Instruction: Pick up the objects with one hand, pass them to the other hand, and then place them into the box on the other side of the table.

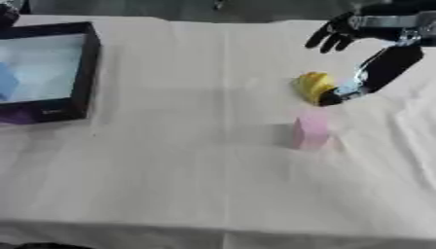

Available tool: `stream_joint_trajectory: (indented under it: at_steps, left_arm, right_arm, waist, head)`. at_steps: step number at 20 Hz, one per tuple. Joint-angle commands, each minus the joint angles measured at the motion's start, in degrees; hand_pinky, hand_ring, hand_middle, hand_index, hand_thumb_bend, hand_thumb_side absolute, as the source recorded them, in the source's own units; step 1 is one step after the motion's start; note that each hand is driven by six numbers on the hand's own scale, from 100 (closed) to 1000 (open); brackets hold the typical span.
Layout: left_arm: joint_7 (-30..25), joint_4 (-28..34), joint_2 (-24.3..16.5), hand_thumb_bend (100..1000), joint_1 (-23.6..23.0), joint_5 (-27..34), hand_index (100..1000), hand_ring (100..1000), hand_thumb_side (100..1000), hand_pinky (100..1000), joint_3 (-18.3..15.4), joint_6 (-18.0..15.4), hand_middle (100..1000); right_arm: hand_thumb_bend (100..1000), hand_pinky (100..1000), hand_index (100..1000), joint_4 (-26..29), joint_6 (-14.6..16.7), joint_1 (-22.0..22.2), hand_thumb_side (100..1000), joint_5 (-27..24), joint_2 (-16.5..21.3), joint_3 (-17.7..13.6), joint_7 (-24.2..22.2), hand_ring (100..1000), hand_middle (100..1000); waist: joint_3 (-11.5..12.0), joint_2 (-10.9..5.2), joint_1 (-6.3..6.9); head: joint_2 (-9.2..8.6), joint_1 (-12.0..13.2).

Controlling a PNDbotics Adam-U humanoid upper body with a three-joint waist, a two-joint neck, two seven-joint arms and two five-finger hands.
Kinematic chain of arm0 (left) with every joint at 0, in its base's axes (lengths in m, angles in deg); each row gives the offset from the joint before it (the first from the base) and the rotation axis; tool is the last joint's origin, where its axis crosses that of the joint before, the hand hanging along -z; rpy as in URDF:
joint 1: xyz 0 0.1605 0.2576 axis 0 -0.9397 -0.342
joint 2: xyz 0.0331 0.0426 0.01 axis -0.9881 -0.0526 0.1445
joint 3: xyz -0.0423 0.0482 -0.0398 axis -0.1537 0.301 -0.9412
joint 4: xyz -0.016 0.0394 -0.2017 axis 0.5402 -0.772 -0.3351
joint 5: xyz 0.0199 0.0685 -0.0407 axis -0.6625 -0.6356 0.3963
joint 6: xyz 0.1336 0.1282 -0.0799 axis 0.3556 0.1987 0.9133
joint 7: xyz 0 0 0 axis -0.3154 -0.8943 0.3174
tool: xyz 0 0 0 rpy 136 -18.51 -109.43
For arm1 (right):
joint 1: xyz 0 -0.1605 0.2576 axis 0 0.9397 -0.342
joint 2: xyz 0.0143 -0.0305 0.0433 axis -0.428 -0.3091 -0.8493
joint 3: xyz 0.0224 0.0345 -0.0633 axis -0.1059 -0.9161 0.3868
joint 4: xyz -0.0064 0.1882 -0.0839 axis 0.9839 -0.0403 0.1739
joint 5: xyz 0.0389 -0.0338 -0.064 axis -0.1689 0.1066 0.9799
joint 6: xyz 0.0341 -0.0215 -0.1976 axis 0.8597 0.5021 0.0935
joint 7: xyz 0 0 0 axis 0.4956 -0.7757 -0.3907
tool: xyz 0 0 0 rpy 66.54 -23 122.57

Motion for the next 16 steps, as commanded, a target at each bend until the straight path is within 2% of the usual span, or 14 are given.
stream_joint_trajectory:
  at_steps: [1, 9, 10, 11, 16]
  left_arm:
    - [0.1, 1.1, -1.8, 552, 0.8, 0.0, 792, 682, 577, 632, -1.0, 0.1, 656]
    - [0.3, 1.4, -1.4, 535, 0.7, 0.2, 789, 681, 580, 632, -1.1, 0.1, 653]
    - [0.4, 1.5, -1.4, 533, 0.7, 0.2, 789, 681, 580, 632, -1.1, 0.1, 653]
    - [0.4, 1.5, -1.4, 532, 0.6, 0.2, 789, 681, 580, 632, -1.1, 0.1, 653]
    - [0.6, 1.4, -1.3, 525, 0.8, -0.1, 788, 681, 578, 633, -1.2, 0.3, 651]
  right_arm:
    - [631, 855, 836, 0.3, -0.4, 0.1, 329, 1.1, 0.9, -0.1, 1.2, 835, 834]
    - [627, 857, 830, -2.3, 1.1, 2.6, 314, 5.4, -0.9, 1.3, 2.3, 840, 835]
    - [644, 857, 831, -2.8, 1.3, 2.8, 272, 5.7, -1.0, 1.5, 2.2, 840, 834]
    - [627, 858, 834, -3.4, 1.6, 3.0, 311, 6.0, -1.1, 1.7, 2.1, 842, 838]
    - [618, 862, 859, -5.3, 3.4, 3.9, 291, 6.7, -1.6, 2.3, 0.2, 848, 850]
  waist:
    - [0.1, -1.48, -0.25]
    - [0.5, -1.22, 0.1]
    - [0.5, -1.19, 0.15]
    - [0.5, -1.17, 0.19]
    - [0.6, -1.06, 0.33]
  head:
    - [0.01, -0.7]
    - [-0.2, -1.4]
    - [-0.22, -1.5]
    - [-0.24, -1.6]
    - [-0.28, -2.0]
